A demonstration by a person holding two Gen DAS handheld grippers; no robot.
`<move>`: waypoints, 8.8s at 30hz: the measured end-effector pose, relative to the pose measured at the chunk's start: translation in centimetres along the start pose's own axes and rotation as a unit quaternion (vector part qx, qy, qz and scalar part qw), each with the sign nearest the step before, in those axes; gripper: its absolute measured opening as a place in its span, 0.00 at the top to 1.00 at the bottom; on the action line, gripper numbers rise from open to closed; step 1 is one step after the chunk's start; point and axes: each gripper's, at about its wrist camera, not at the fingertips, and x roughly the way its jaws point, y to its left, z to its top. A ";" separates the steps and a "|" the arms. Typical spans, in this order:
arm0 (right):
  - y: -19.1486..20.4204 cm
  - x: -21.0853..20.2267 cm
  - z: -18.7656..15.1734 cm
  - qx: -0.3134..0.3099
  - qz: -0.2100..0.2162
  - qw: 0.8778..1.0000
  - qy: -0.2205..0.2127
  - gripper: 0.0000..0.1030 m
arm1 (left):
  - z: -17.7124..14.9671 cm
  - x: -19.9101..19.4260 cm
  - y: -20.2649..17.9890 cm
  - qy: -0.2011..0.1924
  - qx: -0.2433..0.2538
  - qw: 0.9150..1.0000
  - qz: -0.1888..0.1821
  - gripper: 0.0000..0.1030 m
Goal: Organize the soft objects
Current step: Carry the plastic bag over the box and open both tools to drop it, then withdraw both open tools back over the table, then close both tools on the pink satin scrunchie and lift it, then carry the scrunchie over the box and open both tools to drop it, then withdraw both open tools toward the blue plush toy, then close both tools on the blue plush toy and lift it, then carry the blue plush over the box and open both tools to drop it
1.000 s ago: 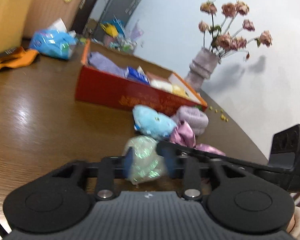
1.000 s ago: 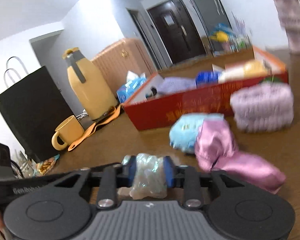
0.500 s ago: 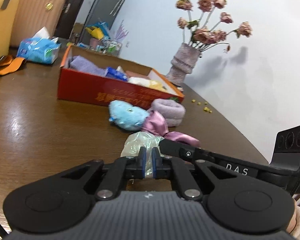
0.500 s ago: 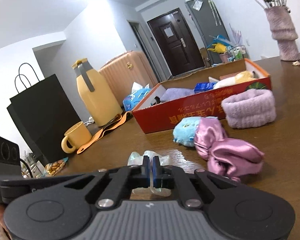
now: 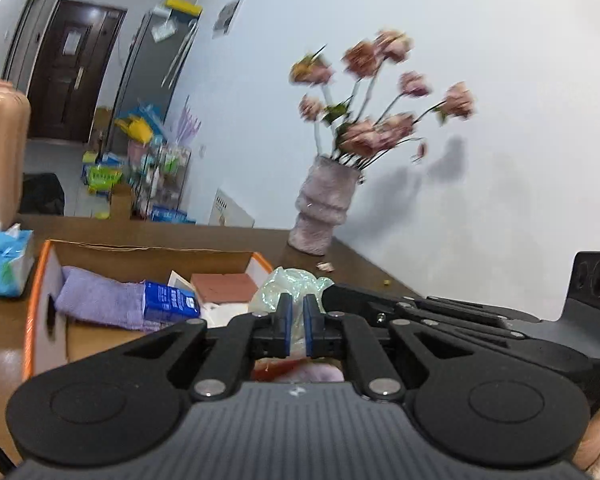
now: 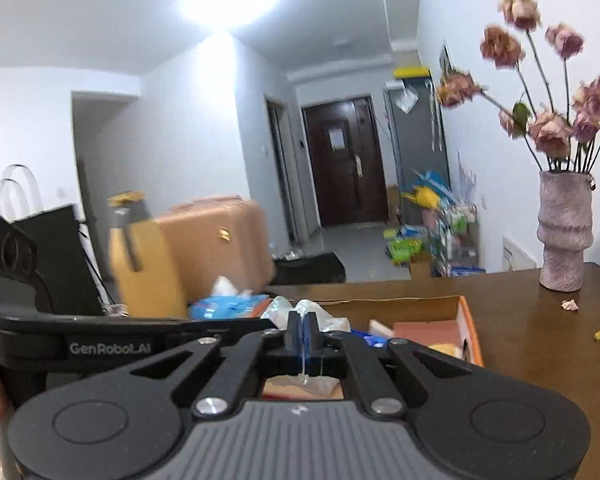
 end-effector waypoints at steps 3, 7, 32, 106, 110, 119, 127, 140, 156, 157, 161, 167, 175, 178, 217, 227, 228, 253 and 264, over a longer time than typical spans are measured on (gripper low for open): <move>-3.2 4.8 0.5 0.023 -0.014 0.999 0.038 0.99 | 0.4 5.3 2.3 0.038 -0.022 0.999 0.003 0.94; -6.7 11.1 -1.3 0.047 -0.045 0.991 0.116 0.99 | -1.4 11.5 5.1 0.109 -0.057 0.992 0.023 0.94; -1.4 -4.5 4.0 -0.037 -0.068 0.997 0.001 0.39 | 0.3 -8.0 0.0 -0.021 0.090 0.973 0.210 0.44; 2.3 -1.8 -16.0 0.107 0.071 0.984 0.121 0.68 | -17.4 -11.4 2.6 0.073 -0.054 0.986 0.143 0.67; 2.1 -2.8 -16.1 0.116 0.068 0.983 0.126 0.81 | -17.6 -10.9 2.4 0.074 -0.055 0.988 0.125 0.87; 1.9 0.5 -7.6 0.063 0.082 0.993 0.062 0.84 | -9.3 -9.4 3.0 -0.003 -0.013 0.994 0.113 0.90; 1.0 16.8 0.2 0.050 0.084 0.984 0.150 0.84 | -3.6 -0.9 7.6 0.023 0.019 0.979 0.202 0.90; 0.2 23.8 -4.0 0.009 -0.026 0.976 0.218 0.66 | -3.2 4.6 11.7 0.076 0.040 0.960 0.266 0.88; 0.5 6.8 4.7 -0.036 0.006 0.997 0.067 0.31 | -0.1 -7.4 2.6 -0.050 0.087 0.956 0.277 0.17; 0.6 5.1 4.3 -0.046 0.008 0.997 0.054 0.29 | -0.9 -8.4 1.7 -0.055 0.092 0.954 0.280 0.14; 1.2 -2.4 0.3 -0.078 0.000 0.997 -0.026 0.18 | -5.9 -12.6 -1.7 -0.086 0.116 0.951 0.273 0.02; 2.5 -10.8 -9.1 -0.066 0.007 0.997 -0.044 0.14 | -14.4 -16.1 -4.3 -0.059 0.080 0.967 0.233 0.00; 3.2 -13.4 -14.8 0.011 0.030 0.999 0.023 0.15 | -16.7 -16.1 -4.7 -0.015 0.066 0.972 0.226 0.00; 3.2 -13.5 -14.8 0.014 0.022 1.000 0.012 0.15 | -16.3 -15.4 -4.7 -0.017 0.064 0.971 0.231 0.00; -3.4 3.8 -14.2 0.195 0.039 0.971 0.135 0.68 | -12.3 -1.0 4.4 0.116 -0.126 0.984 0.044 0.67; -1.1 -6.3 -15.5 0.175 0.018 0.980 0.097 0.69 | -13.8 -5.9 -2.8 0.095 -0.067 0.993 0.035 0.67; -1.2 -6.9 -15.2 0.176 0.019 0.980 0.089 0.69 | -13.6 -6.2 -3.2 0.089 -0.062 0.993 0.033 0.67; -3.8 19.7 -3.4 0.076 0.033 0.973 0.216 0.75 | -1.7 7.4 13.7 0.125 -0.095 0.982 0.101 0.67; -2.5 21.3 -4.7 0.091 0.059 0.966 0.234 0.72 | -1.9 6.2 13.6 0.128 -0.057 0.980 0.139 0.61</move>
